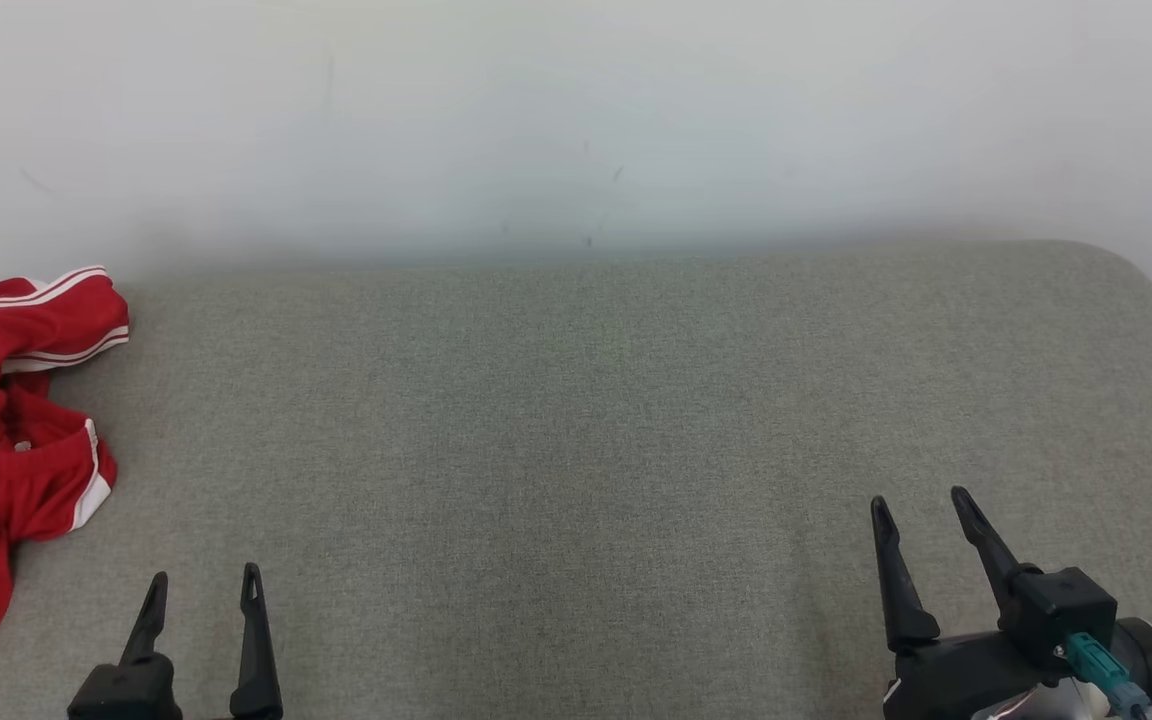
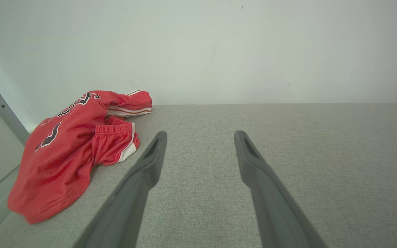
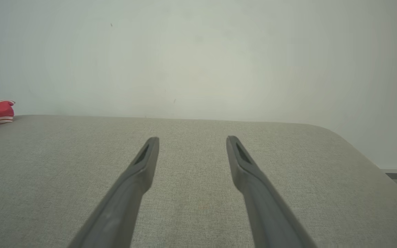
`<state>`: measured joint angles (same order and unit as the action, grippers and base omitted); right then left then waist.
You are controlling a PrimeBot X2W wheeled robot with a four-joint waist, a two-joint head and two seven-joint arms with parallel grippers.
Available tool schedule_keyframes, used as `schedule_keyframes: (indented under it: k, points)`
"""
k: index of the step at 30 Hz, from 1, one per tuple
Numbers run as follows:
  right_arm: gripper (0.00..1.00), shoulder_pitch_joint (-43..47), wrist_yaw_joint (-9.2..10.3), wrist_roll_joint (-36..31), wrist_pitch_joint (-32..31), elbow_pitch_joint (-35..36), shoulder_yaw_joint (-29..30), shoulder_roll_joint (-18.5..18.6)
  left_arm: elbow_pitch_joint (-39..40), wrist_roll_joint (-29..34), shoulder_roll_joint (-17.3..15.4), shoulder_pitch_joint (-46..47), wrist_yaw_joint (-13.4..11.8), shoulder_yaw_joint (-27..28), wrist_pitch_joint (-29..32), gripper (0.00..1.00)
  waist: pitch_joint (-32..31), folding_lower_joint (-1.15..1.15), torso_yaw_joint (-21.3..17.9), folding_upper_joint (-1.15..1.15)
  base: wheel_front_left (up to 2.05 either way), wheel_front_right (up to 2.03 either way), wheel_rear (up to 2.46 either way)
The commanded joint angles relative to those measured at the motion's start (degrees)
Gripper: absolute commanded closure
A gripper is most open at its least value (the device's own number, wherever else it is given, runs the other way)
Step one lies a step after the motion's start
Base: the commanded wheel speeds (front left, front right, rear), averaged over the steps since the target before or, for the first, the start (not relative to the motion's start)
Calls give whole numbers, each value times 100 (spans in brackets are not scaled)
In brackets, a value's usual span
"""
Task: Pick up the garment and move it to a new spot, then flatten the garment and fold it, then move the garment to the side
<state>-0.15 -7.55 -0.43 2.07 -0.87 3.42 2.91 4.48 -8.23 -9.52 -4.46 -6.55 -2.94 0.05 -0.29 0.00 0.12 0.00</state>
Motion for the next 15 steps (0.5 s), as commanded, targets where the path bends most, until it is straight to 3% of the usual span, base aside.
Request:
schedule_keyframes:
  k: [1, 15]
  points:
    - [0, 62, 12, 76, 16, -17, 12, -5, 17, -29, 0, -25, -20, 3, -37, 0, 3, 0, 0, 0, 0, 0, 0]
    - [0, 26, 12, 260, 76, -275, 7, -5, 3, -90, -43, 13, -96, 21, -104, 0, 14, 0, -12, 0, 0, 0, 0]
